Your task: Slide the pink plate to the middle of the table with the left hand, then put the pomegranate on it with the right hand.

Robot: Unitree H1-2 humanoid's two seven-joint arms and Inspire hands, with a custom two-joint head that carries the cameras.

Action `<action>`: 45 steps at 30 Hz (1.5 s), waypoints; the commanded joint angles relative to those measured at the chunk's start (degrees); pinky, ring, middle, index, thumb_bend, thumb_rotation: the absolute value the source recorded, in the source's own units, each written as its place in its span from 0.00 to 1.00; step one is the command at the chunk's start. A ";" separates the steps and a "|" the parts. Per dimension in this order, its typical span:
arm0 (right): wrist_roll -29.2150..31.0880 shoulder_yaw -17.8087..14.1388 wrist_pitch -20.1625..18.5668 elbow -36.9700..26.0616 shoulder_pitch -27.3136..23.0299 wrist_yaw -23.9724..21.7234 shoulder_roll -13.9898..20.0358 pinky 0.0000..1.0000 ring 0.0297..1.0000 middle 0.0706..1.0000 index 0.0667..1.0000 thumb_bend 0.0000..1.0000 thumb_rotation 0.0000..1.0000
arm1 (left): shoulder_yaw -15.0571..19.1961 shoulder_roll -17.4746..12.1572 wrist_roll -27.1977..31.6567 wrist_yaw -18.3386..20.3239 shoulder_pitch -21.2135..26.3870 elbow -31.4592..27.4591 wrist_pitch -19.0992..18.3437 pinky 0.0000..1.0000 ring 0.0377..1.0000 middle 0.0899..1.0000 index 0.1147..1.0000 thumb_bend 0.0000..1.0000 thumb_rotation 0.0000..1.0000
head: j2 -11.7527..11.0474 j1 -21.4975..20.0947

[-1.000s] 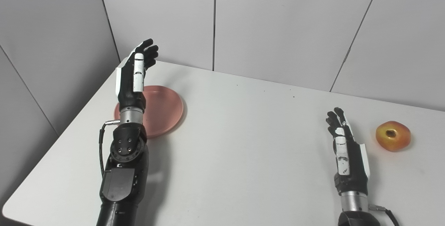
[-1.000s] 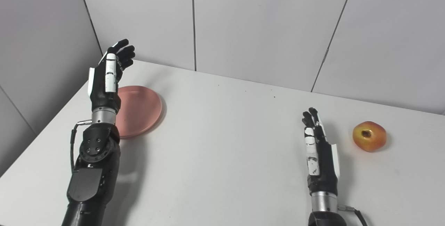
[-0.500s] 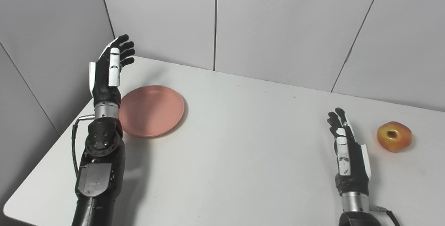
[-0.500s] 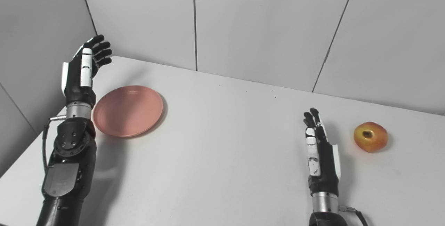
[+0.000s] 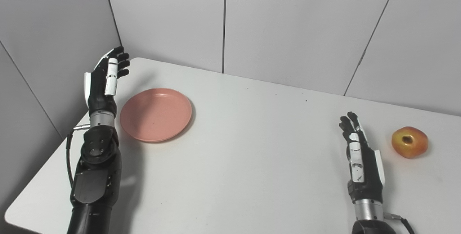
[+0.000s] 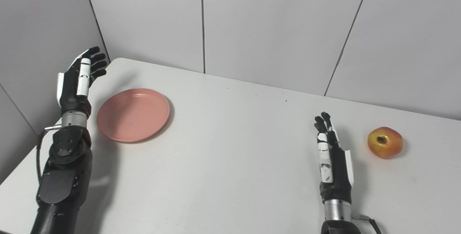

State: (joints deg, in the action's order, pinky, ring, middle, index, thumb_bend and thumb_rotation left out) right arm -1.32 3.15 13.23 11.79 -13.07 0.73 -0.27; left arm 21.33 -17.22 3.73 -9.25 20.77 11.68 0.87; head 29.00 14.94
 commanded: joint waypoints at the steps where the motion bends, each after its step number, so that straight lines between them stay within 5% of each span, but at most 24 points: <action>1: -0.21 -0.55 2.05 2.69 2.08 -0.23 0.89 0.99 0.93 0.90 0.93 0.56 1.00 | 0.24 -1.92 0.57 0.31 1.40 0.11 3.12 0.71 0.74 0.73 0.69 0.29 0.86 | -0.03 -0.02; 21: 0.65 -0.70 2.07 2.61 1.95 -0.82 0.95 0.99 0.93 0.91 0.94 0.56 1.00 | -0.44 -3.80 2.06 0.77 2.18 11.05 8.04 0.71 0.74 0.73 0.70 0.28 0.87 | 0.22 0.19; 32: 0.91 -0.86 2.17 2.58 2.02 -0.90 0.91 1.00 0.93 0.91 0.93 0.54 1.00 | -0.92 -3.34 2.98 0.49 2.71 13.30 7.36 0.74 0.75 0.74 0.71 0.29 0.85 | 0.42 0.24; 45: 0.62 -0.87 1.88 2.16 2.24 -0.53 0.74 1.00 0.93 0.90 0.93 0.57 1.00 | -2.24 -1.83 5.44 1.82 2.94 13.11 4.75 0.80 0.80 0.78 0.74 0.27 0.98 | 0.77 0.21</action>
State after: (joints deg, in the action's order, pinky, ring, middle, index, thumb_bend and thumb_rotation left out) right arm -0.64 2.87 13.23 11.80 -13.12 0.41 -0.24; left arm 19.48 -18.00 9.00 -8.77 21.29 25.43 5.12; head 29.71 15.21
